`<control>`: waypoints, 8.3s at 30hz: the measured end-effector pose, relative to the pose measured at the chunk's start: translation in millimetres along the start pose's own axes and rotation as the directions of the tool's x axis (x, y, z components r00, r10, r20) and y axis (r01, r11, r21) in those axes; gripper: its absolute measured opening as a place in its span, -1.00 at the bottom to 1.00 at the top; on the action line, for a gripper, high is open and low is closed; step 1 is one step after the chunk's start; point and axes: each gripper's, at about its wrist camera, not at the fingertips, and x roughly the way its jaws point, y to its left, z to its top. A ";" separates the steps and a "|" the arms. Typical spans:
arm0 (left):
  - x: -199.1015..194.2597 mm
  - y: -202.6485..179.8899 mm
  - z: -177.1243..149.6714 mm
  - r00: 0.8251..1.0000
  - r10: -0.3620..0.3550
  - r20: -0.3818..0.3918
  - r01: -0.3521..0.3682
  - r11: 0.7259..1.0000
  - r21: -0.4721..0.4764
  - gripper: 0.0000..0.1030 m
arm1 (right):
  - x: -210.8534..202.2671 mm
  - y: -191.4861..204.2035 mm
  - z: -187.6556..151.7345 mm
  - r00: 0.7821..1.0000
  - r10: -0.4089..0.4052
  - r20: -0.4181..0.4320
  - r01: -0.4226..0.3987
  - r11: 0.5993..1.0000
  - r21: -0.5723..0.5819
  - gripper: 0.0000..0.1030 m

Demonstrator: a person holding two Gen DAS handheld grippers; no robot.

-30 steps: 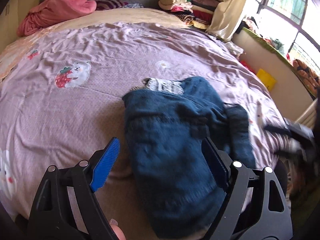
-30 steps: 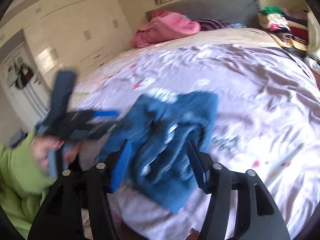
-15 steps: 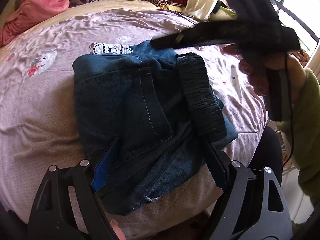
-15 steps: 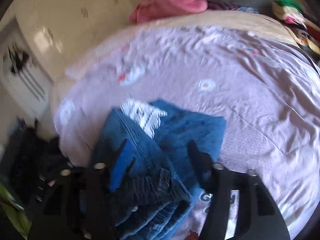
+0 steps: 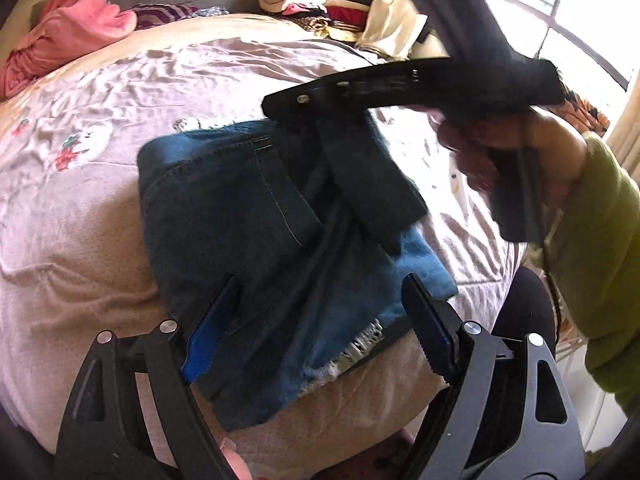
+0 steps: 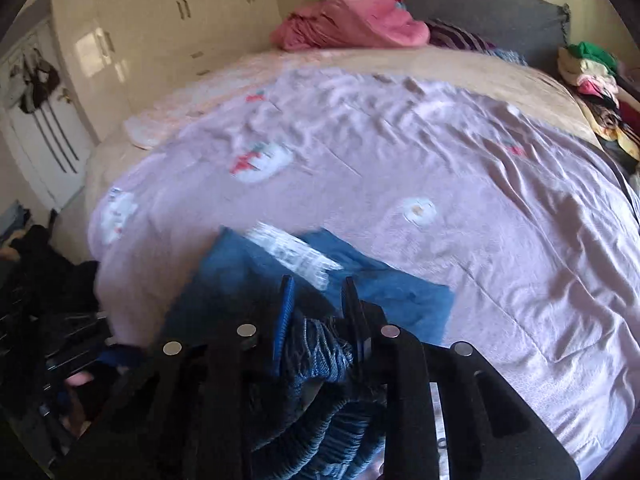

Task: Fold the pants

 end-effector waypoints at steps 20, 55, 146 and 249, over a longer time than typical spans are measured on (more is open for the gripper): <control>-28.1 34.3 13.2 0.998 -0.025 0.052 0.030 0.995 -0.099 0.48 | -92.9 25.3 -91.2 0.982 0.093 0.167 -0.101 0.994 0.040 0.01; -37.7 35.7 17.4 0.985 0.169 0.040 -0.162 0.978 -0.129 0.63 | -111.5 44.8 -115.7 0.973 -0.071 0.221 0.027 0.980 0.199 0.37; -42.1 91.0 82.7 0.965 0.176 0.193 -0.126 0.961 -0.245 -0.54 | -43.2 33.6 7.7 0.953 -0.023 0.302 -0.019 0.990 0.137 -0.16; -55.0 102.6 52.9 0.924 0.352 0.147 -0.308 0.916 -0.259 0.81 | -60.5 27.0 -35.9 0.924 -0.293 0.247 0.224 0.936 0.271 0.91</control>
